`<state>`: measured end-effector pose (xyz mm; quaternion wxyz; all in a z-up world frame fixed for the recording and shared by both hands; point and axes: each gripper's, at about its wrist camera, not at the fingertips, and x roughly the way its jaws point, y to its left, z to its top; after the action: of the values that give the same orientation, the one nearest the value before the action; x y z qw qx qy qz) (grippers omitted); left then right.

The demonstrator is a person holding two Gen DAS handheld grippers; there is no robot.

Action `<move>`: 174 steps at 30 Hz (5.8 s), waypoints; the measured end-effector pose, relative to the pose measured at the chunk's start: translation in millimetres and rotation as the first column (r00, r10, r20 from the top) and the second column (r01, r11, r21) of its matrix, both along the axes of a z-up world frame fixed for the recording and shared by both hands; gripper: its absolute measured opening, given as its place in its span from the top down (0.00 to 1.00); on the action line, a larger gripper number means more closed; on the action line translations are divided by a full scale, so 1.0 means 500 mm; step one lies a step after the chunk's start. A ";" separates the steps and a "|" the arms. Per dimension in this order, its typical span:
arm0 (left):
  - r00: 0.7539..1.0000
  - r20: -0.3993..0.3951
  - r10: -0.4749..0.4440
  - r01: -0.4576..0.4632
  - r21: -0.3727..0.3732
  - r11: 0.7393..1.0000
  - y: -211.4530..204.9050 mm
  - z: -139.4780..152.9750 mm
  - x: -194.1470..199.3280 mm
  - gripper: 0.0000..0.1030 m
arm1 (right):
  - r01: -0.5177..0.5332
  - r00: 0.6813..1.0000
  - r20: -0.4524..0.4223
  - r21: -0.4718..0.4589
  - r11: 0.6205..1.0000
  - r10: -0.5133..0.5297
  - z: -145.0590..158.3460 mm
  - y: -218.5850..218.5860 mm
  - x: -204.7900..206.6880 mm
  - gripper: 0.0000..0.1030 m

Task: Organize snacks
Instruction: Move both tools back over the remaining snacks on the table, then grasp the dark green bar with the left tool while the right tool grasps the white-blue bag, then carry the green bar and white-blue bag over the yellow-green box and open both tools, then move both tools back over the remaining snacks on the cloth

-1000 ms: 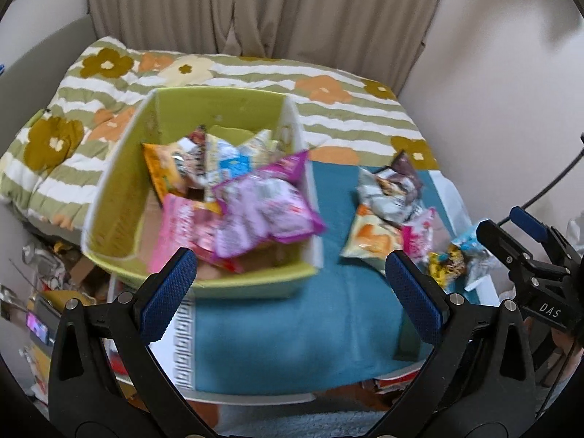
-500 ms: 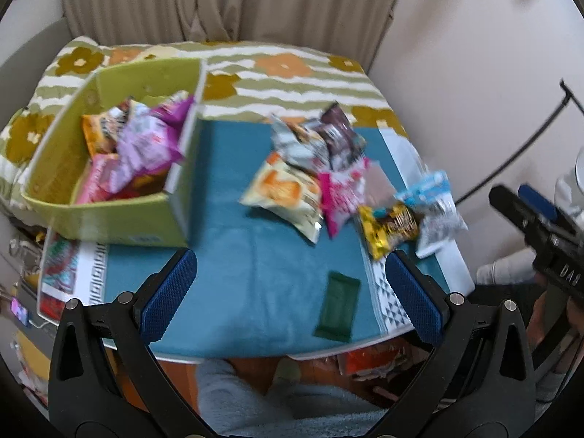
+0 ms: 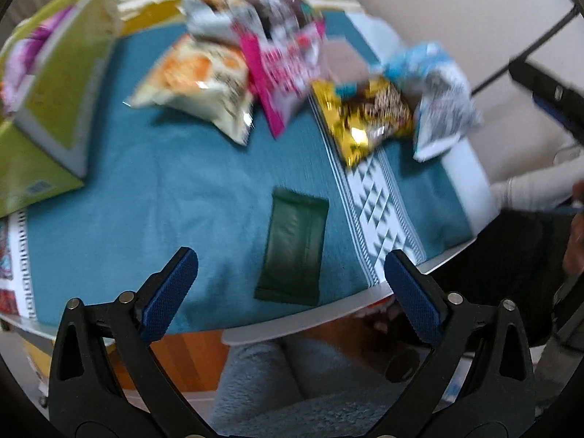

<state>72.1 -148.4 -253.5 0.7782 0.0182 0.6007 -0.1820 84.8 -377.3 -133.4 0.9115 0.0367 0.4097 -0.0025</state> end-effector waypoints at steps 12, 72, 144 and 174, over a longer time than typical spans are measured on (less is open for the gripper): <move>0.989 -0.089 -0.119 0.128 0.107 0.986 -0.061 -0.127 0.005 0.16 | 0.020 0.995 -0.099 -0.001 1.000 -0.020 -0.102 -0.025 0.064 0.02; 0.985 0.173 -0.030 0.017 0.078 0.997 0.029 0.105 0.038 0.59 | -0.117 0.989 -0.087 0.038 0.992 0.120 -0.053 0.034 0.093 0.41; 0.928 0.212 0.305 -0.311 -0.007 0.950 0.797 0.194 0.464 0.00 | -0.299 0.945 -0.067 0.216 0.929 0.320 0.013 0.766 0.545 0.01; 0.858 0.455 0.240 -0.245 -0.050 0.968 0.739 0.395 0.277 0.00 | -0.206 0.972 0.131 0.083 0.975 0.194 0.217 0.684 0.283 0.01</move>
<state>210.8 220.9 -56.2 0.9142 -0.0114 0.3990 -0.0701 226.4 -35.2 -24.8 0.9277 0.0392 0.3543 0.1114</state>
